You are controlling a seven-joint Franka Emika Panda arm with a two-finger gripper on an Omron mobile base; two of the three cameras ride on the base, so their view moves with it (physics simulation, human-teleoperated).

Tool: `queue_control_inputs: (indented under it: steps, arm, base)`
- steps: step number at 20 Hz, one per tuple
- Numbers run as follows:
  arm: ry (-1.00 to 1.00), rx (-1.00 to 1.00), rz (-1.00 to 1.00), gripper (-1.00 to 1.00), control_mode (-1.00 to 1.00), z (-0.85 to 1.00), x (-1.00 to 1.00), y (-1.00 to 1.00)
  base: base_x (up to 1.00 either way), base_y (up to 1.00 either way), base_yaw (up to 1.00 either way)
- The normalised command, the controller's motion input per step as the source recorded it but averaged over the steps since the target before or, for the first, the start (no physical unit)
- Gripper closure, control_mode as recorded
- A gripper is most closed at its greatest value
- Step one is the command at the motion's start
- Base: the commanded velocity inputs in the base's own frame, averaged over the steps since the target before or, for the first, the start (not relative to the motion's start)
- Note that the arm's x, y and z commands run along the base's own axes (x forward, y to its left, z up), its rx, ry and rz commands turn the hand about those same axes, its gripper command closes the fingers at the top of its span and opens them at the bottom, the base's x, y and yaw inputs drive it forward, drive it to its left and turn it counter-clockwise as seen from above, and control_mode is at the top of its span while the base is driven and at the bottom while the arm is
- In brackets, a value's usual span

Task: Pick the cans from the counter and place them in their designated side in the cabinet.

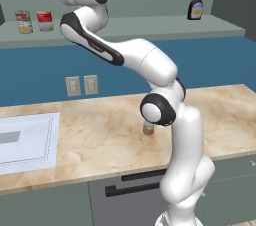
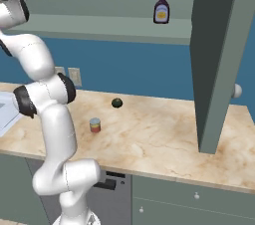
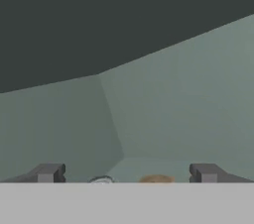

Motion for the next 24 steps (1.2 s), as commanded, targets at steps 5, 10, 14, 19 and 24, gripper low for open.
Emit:
queue_control_inputs:
  steps: [5, 10, 14, 19, 24]
  arm:
    - [-0.02, -0.02, 0.00, -1.00, -1.00, 0.01, -0.51, -0.25]
    - [-0.05, 0.00, 0.00, -1.00, -1.00, -0.04, -0.57, -0.34]
    - [-0.06, 0.00, 0.00, -1.00, -1.00, -0.21, -0.62, -0.45]
    - [-0.07, 0.00, 0.00, -1.00, -1.00, -0.18, -0.65, -0.49]
    - [-0.07, 0.00, 0.00, -1.00, -1.00, -0.10, -0.71, -0.56]
  base:
    - [0.00, 0.00, 0.00]
    - [0.00, 0.00, 0.00]
    - [0.00, 0.00, 0.00]
    - [0.00, 0.00, 0.00]
    - [0.00, 0.00, 0.00]
